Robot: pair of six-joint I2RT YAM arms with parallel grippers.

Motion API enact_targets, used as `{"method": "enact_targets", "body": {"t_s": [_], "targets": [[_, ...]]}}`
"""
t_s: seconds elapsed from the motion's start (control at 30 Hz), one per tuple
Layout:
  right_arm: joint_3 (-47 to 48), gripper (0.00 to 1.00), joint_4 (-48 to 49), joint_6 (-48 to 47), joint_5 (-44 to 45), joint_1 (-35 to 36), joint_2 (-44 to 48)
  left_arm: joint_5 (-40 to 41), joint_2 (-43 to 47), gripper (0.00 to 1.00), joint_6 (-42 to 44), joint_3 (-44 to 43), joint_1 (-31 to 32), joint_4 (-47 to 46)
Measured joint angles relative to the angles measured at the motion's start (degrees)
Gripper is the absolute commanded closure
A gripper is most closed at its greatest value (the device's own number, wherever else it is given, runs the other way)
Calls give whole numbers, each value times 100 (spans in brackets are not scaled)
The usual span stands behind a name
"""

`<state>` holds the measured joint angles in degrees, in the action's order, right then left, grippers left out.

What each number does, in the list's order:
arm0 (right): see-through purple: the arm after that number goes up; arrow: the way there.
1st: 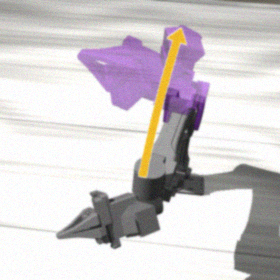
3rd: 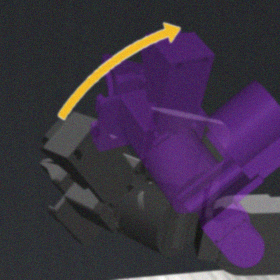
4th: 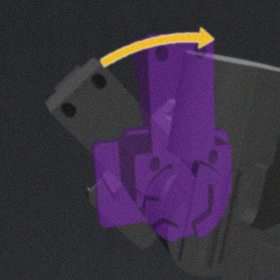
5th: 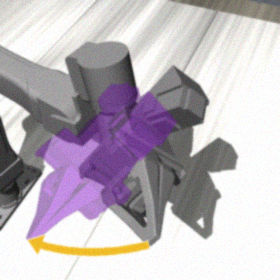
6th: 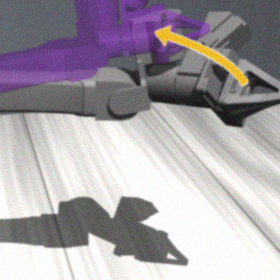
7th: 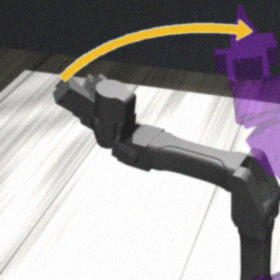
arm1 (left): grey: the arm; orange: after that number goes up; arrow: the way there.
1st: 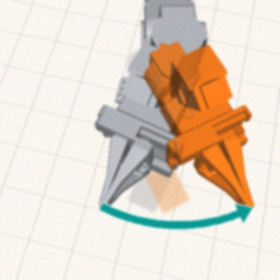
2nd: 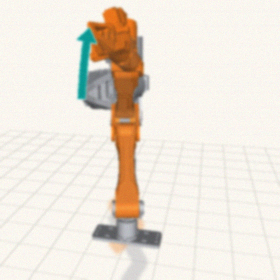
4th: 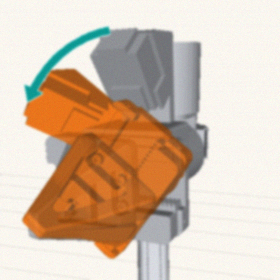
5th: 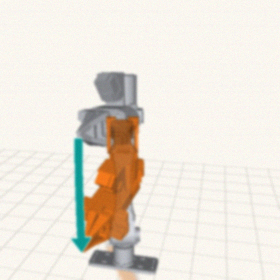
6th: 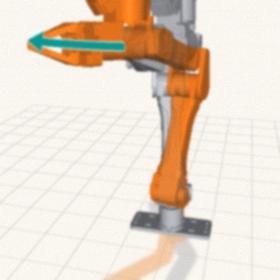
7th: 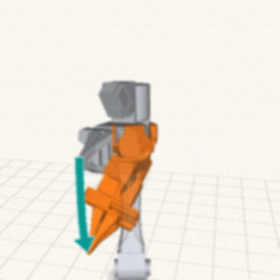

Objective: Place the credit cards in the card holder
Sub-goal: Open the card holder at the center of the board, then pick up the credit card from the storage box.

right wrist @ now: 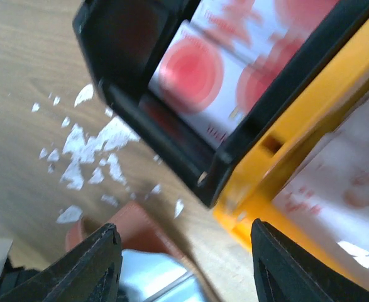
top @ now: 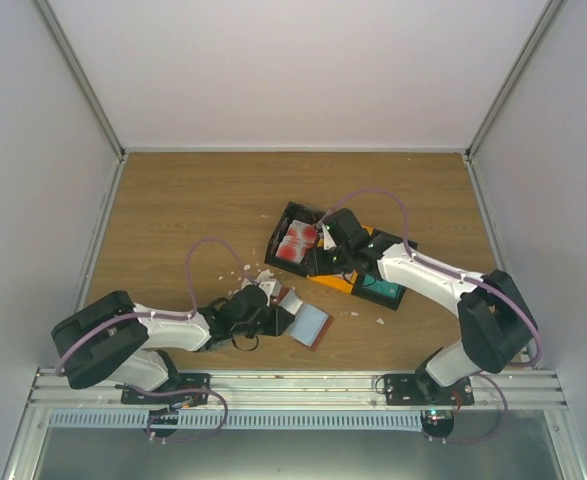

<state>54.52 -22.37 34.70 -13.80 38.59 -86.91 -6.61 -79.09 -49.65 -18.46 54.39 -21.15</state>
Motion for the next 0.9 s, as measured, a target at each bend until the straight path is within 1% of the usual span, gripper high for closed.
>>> {"method": "enact_targets", "body": {"t_s": [0.13,0.3,0.43,0.6,0.67,0.8,0.9], "targets": [[321,44,-223,-553,586,-149,2,4,-160,78,96,-190,0,116],[595,57,-568,-1193,1117,-409,-72,2,-378,78,278,-407,0,350],[660,59,-885,-1561,1412,-597,-238,-42,-570,77,450,-601,0,455],[691,57,-1150,-1915,1488,-804,-459,-103,-708,76,669,-782,4,562],[750,59,-1250,-2070,1480,-824,-612,-94,-723,76,728,-837,26,643],[896,64,-1384,-2404,1325,-828,-935,-50,-743,76,855,-962,63,861],[990,65,-1427,-2634,1217,-831,-1095,9,-743,77,914,-1008,92,964]]}}
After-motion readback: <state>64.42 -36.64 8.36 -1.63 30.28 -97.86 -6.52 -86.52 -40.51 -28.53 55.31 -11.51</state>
